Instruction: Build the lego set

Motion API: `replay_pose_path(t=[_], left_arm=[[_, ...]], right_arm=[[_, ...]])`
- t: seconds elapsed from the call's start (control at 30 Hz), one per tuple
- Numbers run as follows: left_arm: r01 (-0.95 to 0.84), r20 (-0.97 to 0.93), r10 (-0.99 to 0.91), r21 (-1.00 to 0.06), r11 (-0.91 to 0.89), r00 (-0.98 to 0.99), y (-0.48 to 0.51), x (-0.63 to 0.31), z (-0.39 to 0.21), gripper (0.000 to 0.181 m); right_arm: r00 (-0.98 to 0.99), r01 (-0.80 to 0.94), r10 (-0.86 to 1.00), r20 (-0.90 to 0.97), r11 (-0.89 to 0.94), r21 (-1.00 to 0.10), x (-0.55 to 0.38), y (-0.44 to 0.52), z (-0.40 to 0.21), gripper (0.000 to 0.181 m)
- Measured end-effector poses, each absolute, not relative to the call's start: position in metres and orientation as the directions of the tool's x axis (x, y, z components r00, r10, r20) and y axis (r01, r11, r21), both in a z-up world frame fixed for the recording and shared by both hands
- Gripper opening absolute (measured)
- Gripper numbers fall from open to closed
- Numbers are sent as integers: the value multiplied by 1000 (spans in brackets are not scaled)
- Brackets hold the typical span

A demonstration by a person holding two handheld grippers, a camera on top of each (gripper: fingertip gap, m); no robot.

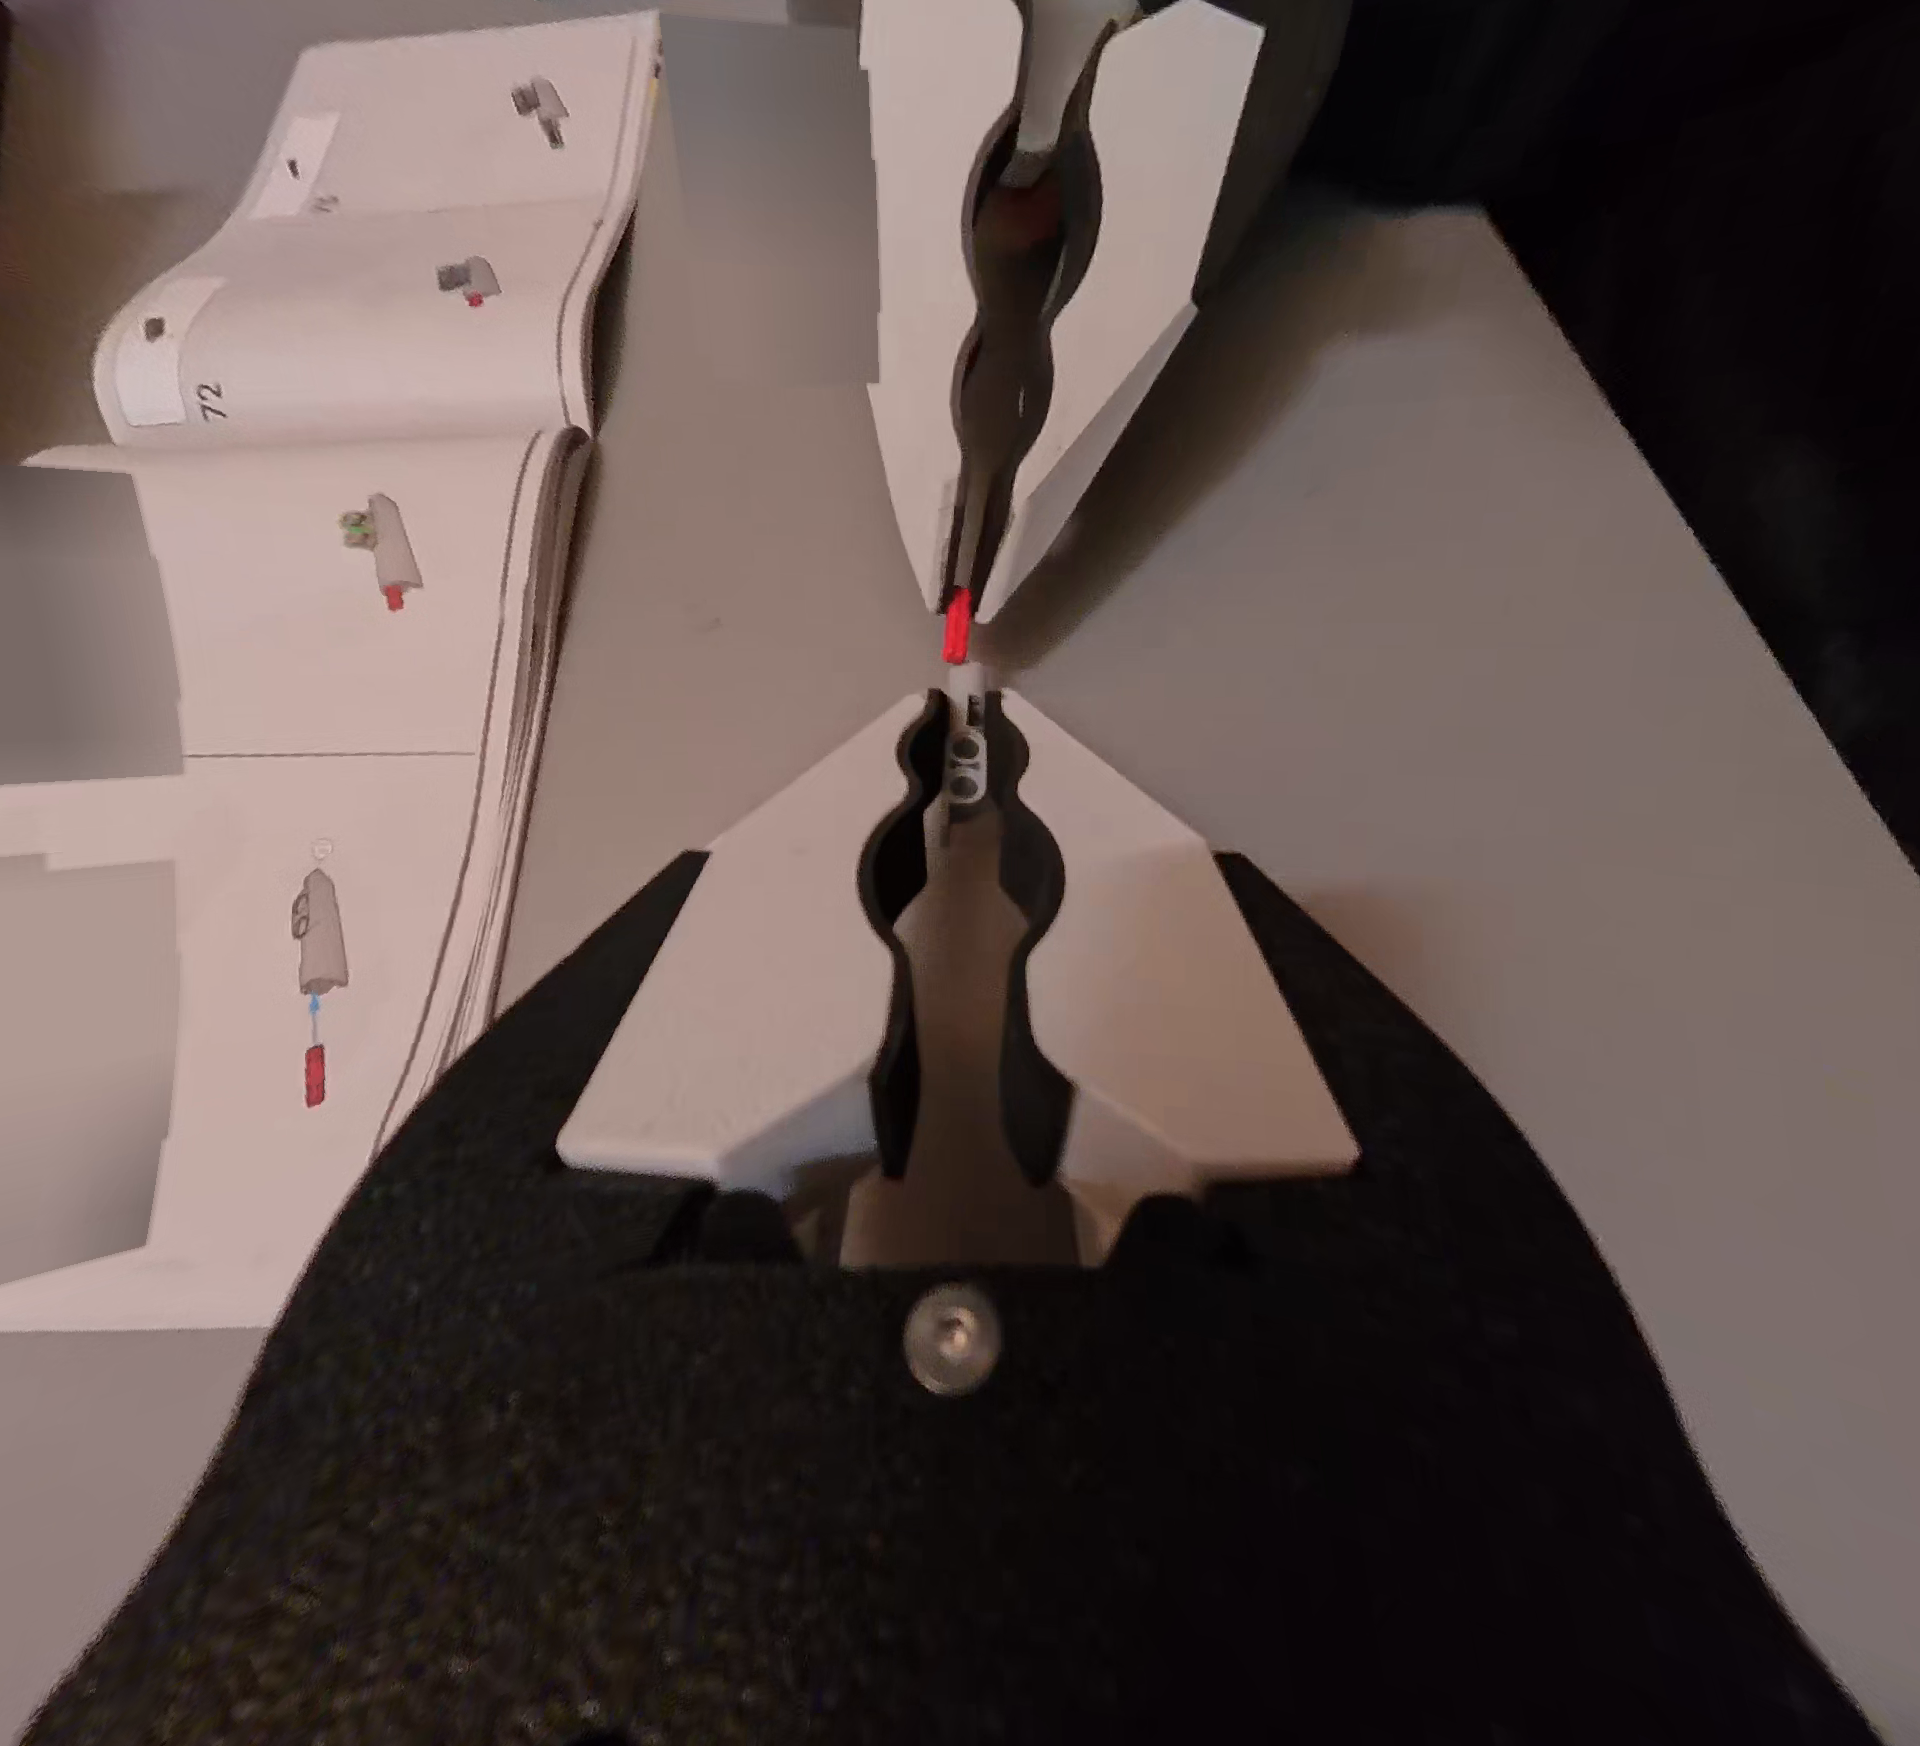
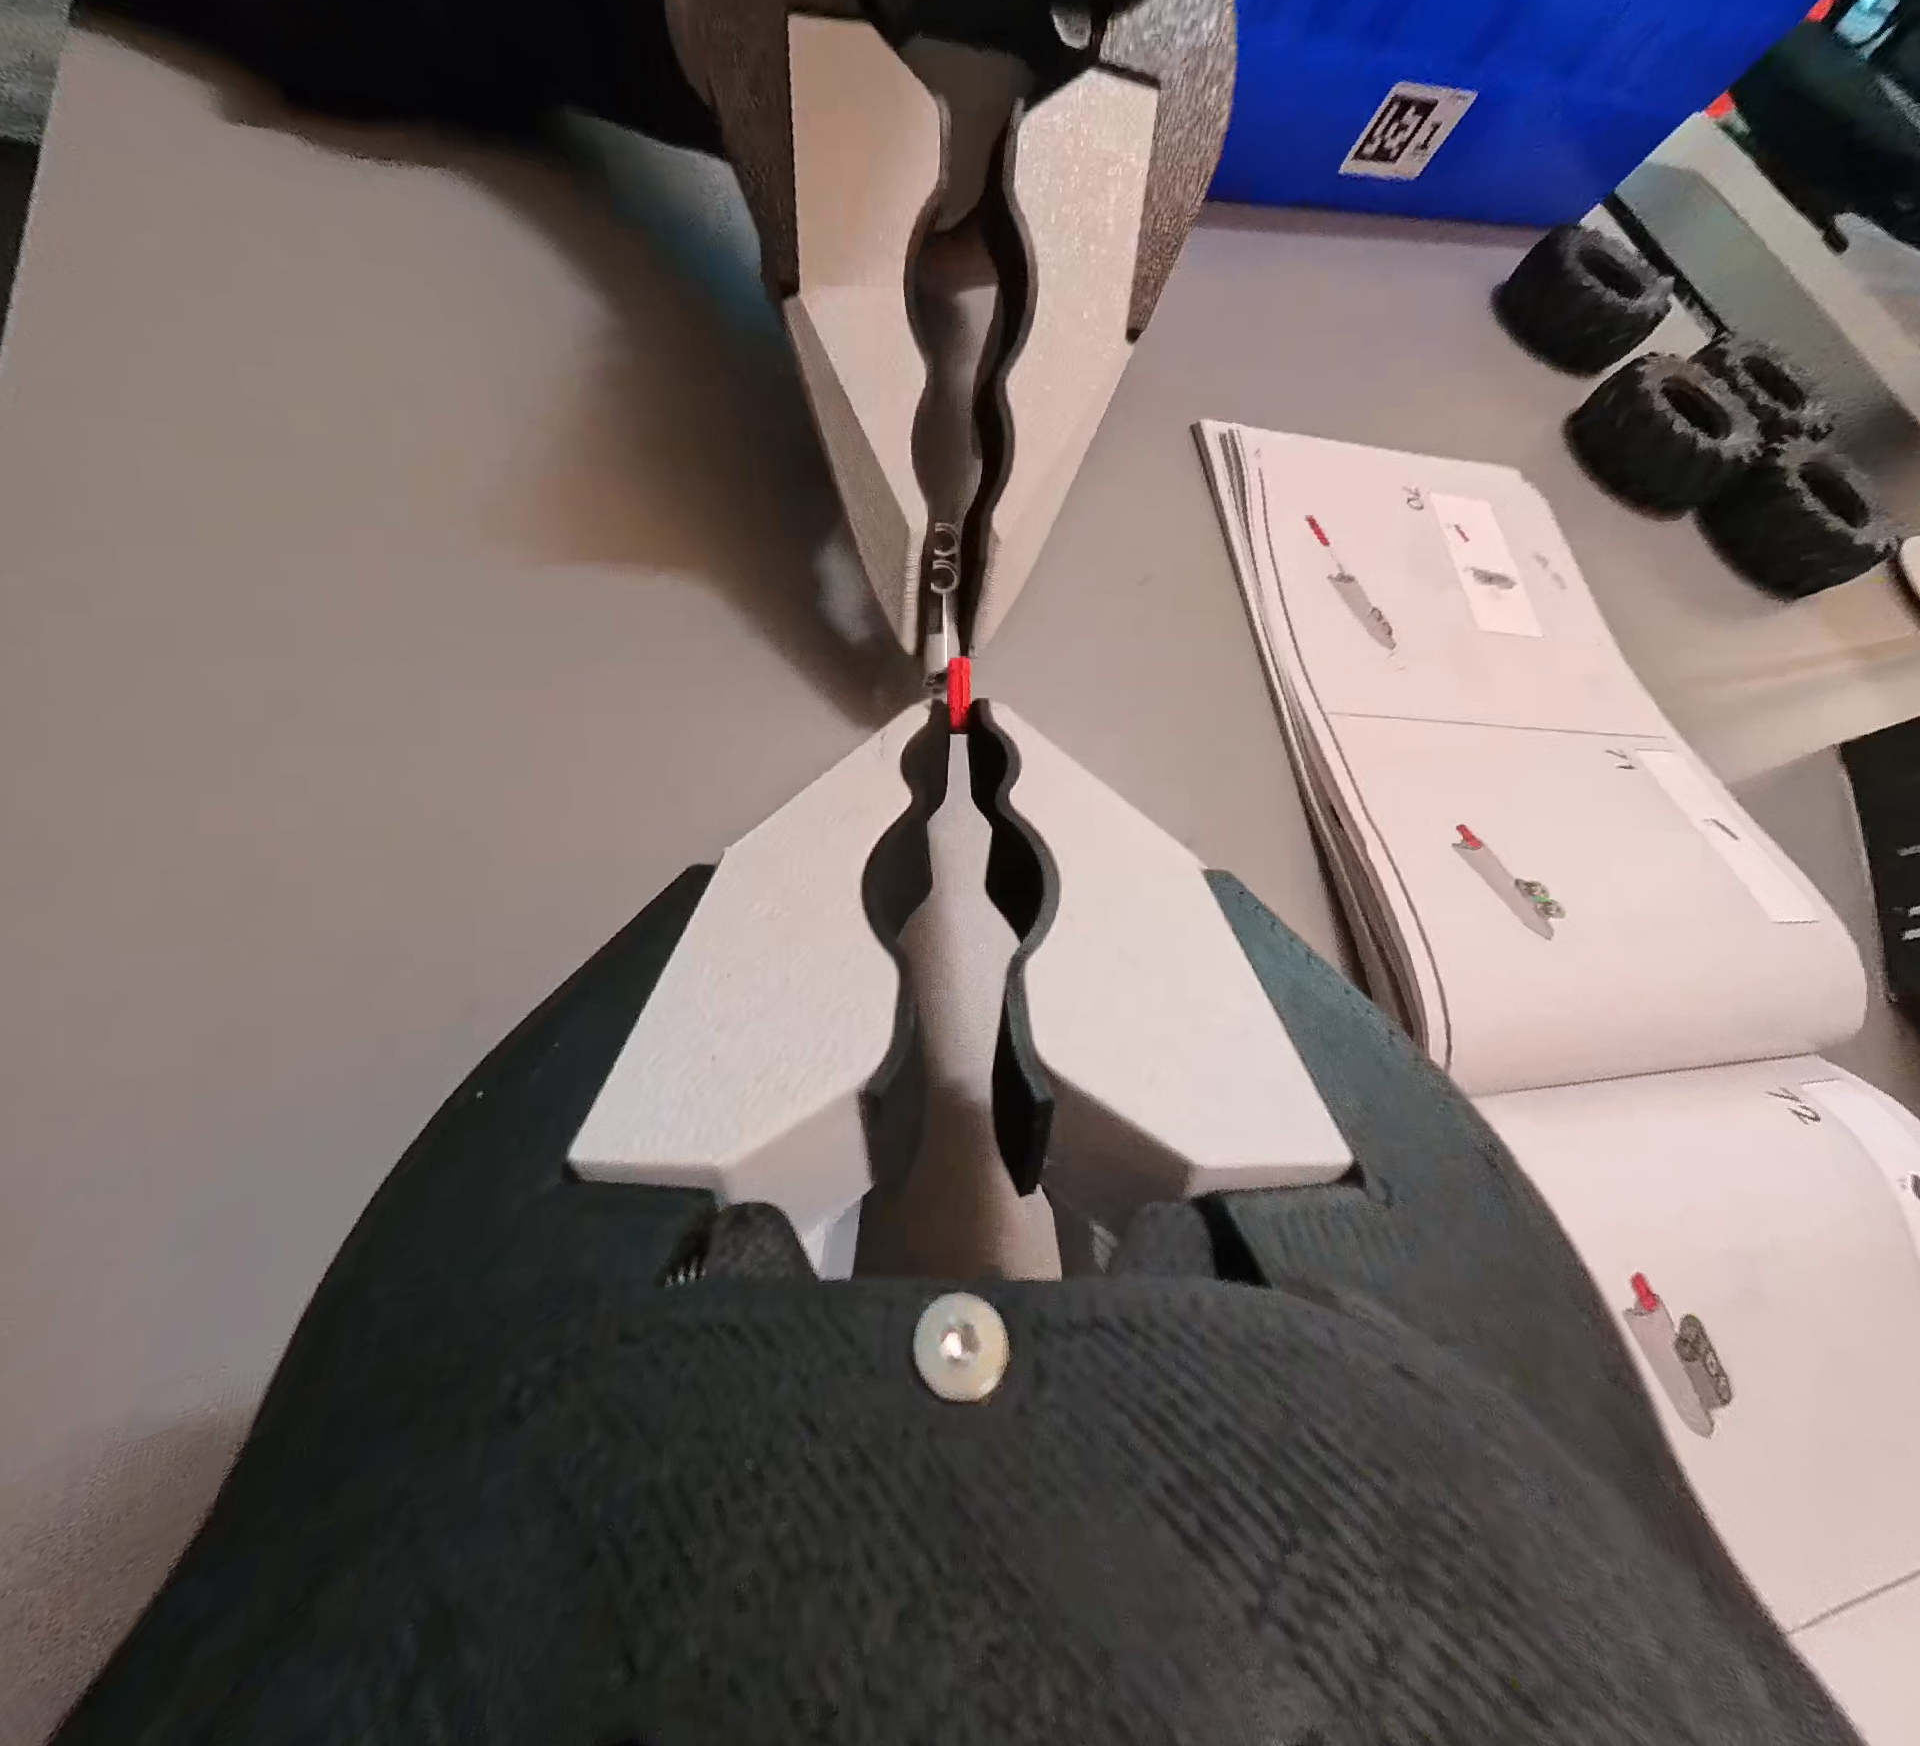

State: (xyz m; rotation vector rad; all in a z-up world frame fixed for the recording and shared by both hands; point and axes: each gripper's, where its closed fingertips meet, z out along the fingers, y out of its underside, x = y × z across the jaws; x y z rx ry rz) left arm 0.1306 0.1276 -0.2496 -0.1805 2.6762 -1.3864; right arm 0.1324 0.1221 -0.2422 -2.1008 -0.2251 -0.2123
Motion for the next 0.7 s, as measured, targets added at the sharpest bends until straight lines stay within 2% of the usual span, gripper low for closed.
replay_pose_path(t=[0.23,0.7], left_arm=[[-51,-42,-171,-861,507,-984,129,133,-238,4],[-29,-62,-169,-872,489,-984,127,133,-232,4]], right_arm=[[970,239,70,233,-453,-859,131,123,-232,3],[969,239,64,237,-463,-854,133,122,-233,3]])
